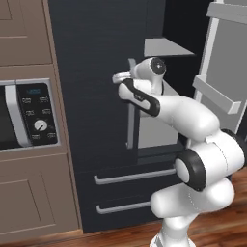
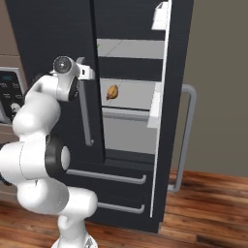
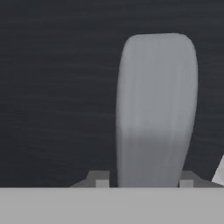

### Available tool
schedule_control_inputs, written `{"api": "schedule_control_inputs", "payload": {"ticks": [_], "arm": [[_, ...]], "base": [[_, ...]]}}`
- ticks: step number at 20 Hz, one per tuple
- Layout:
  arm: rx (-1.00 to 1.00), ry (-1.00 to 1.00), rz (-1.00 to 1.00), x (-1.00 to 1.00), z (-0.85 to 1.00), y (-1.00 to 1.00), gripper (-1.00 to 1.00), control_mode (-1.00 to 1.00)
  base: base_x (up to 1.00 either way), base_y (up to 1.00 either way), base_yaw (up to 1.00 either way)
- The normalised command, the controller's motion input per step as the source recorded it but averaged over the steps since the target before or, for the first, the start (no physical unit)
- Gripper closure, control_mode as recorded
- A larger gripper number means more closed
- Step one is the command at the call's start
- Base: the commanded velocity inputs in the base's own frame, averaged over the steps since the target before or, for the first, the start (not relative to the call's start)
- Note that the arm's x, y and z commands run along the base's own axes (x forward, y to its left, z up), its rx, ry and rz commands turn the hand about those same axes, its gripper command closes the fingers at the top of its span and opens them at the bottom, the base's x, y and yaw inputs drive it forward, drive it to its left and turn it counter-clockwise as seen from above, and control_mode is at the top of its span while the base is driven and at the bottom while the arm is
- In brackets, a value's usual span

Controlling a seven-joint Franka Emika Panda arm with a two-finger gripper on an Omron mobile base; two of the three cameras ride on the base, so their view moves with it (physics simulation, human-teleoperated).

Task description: Gather the mushroom and carrot from the fridge and place them on a tray on the dining counter. Then gather the chicken drumsticks from the fridge and place them on the other tray.

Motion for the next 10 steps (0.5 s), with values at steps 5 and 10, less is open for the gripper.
{"api": "schedule_control_inputs", "payload": {"ticks": [5, 10], "arm": [[-0.04, 0.00, 0.19, -0.50, 0.03, 1.00, 1.00, -1.00], [-0.09, 0.00, 0.11, -0.73, 0.04, 1.00, 1.00, -1.00]], "base": [[0.00, 0.00, 0.00], [0.00, 0.00, 0.00]]}}
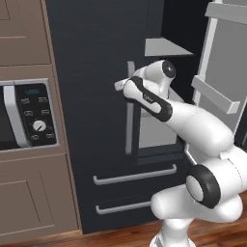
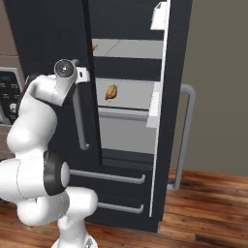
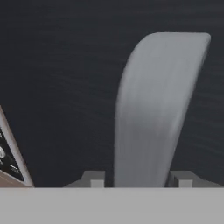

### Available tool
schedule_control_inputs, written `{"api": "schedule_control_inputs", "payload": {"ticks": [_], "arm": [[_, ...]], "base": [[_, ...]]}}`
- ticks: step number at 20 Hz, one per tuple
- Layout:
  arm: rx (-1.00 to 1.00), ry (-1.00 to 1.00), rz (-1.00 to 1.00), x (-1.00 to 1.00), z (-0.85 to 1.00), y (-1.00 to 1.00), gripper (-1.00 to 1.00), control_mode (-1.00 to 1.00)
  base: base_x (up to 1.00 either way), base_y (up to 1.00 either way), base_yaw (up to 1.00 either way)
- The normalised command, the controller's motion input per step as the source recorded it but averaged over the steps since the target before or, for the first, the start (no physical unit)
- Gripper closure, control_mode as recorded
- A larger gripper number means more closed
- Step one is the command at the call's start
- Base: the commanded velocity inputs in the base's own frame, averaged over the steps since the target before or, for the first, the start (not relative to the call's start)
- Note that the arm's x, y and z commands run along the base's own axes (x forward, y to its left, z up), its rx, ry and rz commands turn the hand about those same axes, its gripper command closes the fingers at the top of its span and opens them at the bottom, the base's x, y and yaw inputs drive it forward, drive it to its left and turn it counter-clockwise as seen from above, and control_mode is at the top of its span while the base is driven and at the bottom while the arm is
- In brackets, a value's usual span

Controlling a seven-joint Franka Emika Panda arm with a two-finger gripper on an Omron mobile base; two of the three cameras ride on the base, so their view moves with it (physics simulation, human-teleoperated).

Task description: Gather the mushroom and carrot from the fridge and place them on a tray on the dining counter. Then gather the chicken drumsticks from the fridge and place them on the other tray.

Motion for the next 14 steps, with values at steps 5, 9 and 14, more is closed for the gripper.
{"api": "schedule_control_inputs", "payload": {"ticks": [5, 9, 14], "arm": [[-0.12, 0.00, 0.03, -0.86, 0.13, 1.00, 1.00, -1.00], [-0.10, 0.00, 0.00, -0.89, 0.24, 1.00, 1.00, -1.00], [-0.10, 0.02, 0.00, -0.85, 0.26, 1.00, -1.00, -1.00]], "base": [[0.00, 0.00, 0.00], [0.00, 0.00, 0.00], [0.00, 0.00, 0.00]]}}
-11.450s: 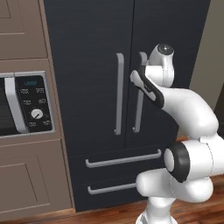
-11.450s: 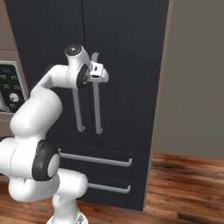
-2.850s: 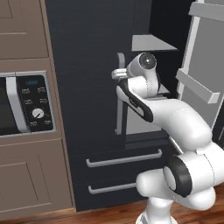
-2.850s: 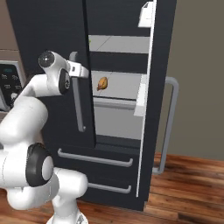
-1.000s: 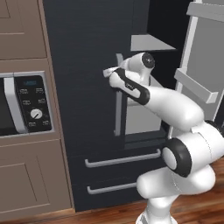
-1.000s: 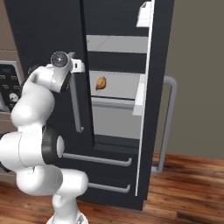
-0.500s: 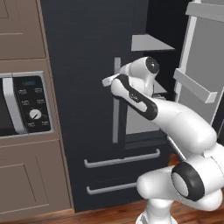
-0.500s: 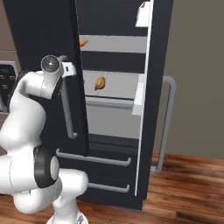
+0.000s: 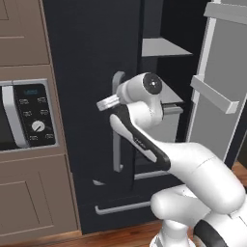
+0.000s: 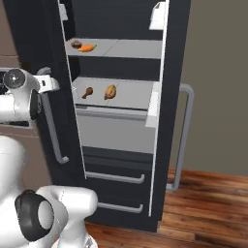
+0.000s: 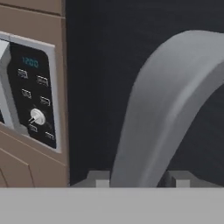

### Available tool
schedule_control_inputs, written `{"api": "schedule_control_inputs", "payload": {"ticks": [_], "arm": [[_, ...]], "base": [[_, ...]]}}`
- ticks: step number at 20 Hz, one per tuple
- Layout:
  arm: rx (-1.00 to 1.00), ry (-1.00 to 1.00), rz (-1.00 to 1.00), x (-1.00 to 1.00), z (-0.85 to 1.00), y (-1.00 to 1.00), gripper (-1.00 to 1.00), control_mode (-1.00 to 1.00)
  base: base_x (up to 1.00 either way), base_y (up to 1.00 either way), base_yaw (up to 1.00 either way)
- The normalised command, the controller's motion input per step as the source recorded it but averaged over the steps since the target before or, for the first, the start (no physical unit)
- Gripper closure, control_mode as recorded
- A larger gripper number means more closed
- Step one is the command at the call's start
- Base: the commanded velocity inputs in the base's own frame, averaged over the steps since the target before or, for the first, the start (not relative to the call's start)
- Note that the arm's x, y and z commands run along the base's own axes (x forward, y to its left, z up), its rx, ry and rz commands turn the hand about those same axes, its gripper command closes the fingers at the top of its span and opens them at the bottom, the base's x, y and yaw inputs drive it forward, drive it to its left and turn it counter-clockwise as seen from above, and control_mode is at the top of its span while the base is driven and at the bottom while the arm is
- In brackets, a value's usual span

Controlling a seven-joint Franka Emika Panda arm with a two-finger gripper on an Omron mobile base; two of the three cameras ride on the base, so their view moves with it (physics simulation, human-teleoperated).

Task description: Gather the mushroom and carrot from the fridge and place them on a tray on the dining counter. Then gather the chicken drumsticks from the fridge and place them on the other tray.

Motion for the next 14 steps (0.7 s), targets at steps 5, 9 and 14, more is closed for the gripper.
{"api": "schedule_control_inputs", "payload": {"ticks": [5, 9, 14], "arm": [[-0.03, 0.02, -0.02, -0.91, 0.21, 0.71, -1.00, -1.00], [0.07, 0.01, -0.05, -0.86, 0.42, -0.03, -1.00, -1.00], [0.13, 0.05, -0.11, -0.77, 0.47, -0.55, -1.00, -1.00]], "base": [[0.00, 0.00, 0.00], [0.00, 0.00, 0.00], [0.00, 0.00, 0.00]]}}
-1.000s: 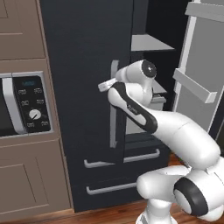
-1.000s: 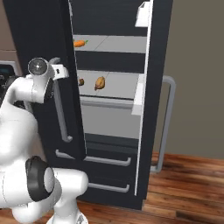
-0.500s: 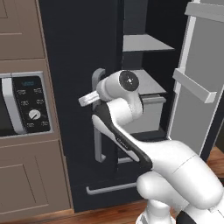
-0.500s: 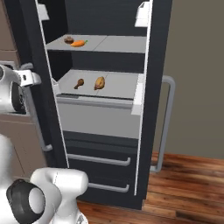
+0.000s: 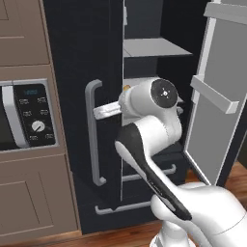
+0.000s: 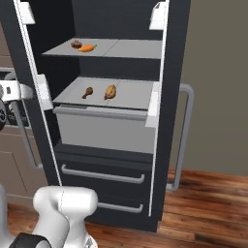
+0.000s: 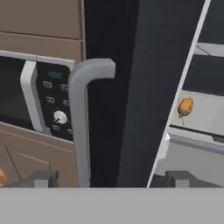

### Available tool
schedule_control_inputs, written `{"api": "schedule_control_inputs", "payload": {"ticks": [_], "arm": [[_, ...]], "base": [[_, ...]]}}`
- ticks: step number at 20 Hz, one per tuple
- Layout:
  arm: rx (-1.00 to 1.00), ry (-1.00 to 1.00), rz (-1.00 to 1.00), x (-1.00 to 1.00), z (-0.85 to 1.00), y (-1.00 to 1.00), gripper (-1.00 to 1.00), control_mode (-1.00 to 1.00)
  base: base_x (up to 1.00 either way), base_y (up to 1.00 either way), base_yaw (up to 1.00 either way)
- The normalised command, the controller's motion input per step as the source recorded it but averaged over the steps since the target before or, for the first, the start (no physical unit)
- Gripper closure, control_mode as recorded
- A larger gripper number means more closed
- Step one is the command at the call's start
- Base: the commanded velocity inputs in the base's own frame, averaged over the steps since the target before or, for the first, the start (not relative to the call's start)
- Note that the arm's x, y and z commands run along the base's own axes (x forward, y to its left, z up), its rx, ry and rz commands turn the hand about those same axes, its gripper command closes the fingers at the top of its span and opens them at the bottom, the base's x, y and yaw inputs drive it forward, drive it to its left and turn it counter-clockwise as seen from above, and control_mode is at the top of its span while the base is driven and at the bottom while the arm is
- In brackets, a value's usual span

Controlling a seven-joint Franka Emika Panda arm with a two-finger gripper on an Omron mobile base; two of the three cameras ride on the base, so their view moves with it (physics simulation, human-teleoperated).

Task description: Gather the mushroom and carrot from the fridge and place them on a tray on the dining counter. Then gather the chicken drumsticks from the fridge and place them on the other tray.

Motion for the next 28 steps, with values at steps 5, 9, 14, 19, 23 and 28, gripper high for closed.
{"api": "schedule_control_inputs", "payload": {"ticks": [5, 9, 14, 19, 23, 28], "arm": [[0.20, 0.17, -0.06, -0.35, 0.35, -0.84, -1.00, -1.00], [0.32, 0.32, 0.00, 0.00, 0.01, -0.88, -1.00, -1.00], [0.36, 0.31, 0.00, 0.04, -0.23, -0.69, -1.00, -1.00], [0.19, 0.10, 0.00, 0.27, -0.26, -0.12, -1.00, -1.00], [0.14, 0.10, 0.00, 0.80, -0.19, 0.00, -1.00, -1.00], [0.18, 0.11, 0.01, 0.93, -0.08, 0.00, -1.00, -1.00]], "base": [[0.00, 0.00, 0.00], [0.00, 0.00, 0.00], [0.00, 0.00, 0.00], [0.00, 0.00, 0.00], [0.00, 0.00, 0.00], [0.00, 0.00, 0.00]]}}
